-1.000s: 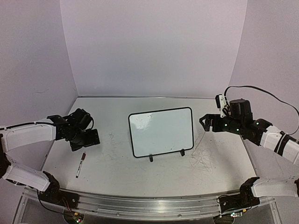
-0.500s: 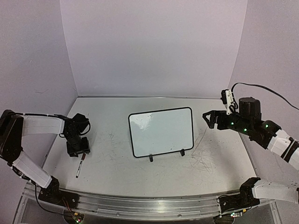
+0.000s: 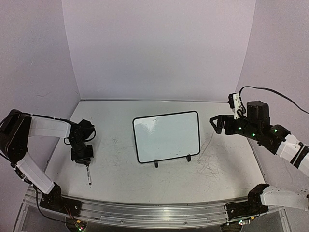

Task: Write a sentence on the whiteboard
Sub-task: Pick up the whiteboard marker from the corner of the board, then pass from the left arm to the right

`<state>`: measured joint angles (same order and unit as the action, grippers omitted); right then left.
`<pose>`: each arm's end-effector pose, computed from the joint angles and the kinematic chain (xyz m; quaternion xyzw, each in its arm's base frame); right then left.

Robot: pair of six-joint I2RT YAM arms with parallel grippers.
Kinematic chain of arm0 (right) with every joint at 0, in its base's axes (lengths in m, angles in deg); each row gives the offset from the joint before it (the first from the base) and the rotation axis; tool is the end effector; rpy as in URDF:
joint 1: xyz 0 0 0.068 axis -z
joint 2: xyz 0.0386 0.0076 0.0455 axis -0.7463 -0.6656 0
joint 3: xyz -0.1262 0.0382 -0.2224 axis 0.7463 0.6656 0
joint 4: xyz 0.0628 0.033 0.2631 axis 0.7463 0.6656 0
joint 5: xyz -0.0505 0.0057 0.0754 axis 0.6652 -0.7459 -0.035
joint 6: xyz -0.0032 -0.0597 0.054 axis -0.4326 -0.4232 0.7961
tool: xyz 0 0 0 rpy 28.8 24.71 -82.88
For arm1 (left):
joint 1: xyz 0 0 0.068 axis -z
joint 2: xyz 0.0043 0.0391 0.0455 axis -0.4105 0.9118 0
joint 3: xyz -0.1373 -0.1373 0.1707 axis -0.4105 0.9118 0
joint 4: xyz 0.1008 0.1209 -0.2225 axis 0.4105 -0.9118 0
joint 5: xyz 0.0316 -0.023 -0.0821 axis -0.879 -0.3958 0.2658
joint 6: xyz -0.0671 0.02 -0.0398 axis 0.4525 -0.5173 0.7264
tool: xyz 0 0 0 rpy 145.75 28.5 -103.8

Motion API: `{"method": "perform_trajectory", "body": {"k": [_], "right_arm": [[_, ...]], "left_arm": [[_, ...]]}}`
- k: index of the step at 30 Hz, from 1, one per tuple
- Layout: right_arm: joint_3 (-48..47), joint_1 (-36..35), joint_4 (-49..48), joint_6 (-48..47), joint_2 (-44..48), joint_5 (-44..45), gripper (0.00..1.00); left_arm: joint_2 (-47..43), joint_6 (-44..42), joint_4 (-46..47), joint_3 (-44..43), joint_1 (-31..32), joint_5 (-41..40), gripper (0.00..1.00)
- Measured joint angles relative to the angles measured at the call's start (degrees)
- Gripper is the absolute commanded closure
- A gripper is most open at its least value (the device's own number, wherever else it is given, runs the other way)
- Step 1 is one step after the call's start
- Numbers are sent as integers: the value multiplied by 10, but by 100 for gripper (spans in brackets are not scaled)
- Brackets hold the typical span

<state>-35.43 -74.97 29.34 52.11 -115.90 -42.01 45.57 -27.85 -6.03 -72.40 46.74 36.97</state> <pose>0.2337 0.1241 0.2852 -0.1311 0.8173 0.2172 0.5174 0.2375 -0.0930 0.0852 -0.1438 0.9878 0.0070 0.0588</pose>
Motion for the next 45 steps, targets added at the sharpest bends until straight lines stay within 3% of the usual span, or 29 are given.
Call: {"method": "perform_trajectory", "body": {"k": [8,18,24,30,33,39,45], "right_arm": [[0,0,0,18,6,64,2],[-64,0,-11,2,-45,36,2],[-83,0,-14,-2,-54,-3,2],[-123,-11,-19,-10,-133,-43,2],[-150,-50,-9,-7,-169,-34,2],[-275,-196,-6,41,-268,13,2],[-333,-298,-123,139,-358,-18,3]], "left_arm": [[2,2,-29,-28,0,-6,100],[-22,30,-58,-153,0,-17,100],[-96,40,-52,-191,0,-14,100],[-193,40,-30,-213,0,36,100],[-217,34,8,-225,0,83,100],[-223,47,115,-222,1,181,100],[-226,87,193,-214,1,238,100]]}}
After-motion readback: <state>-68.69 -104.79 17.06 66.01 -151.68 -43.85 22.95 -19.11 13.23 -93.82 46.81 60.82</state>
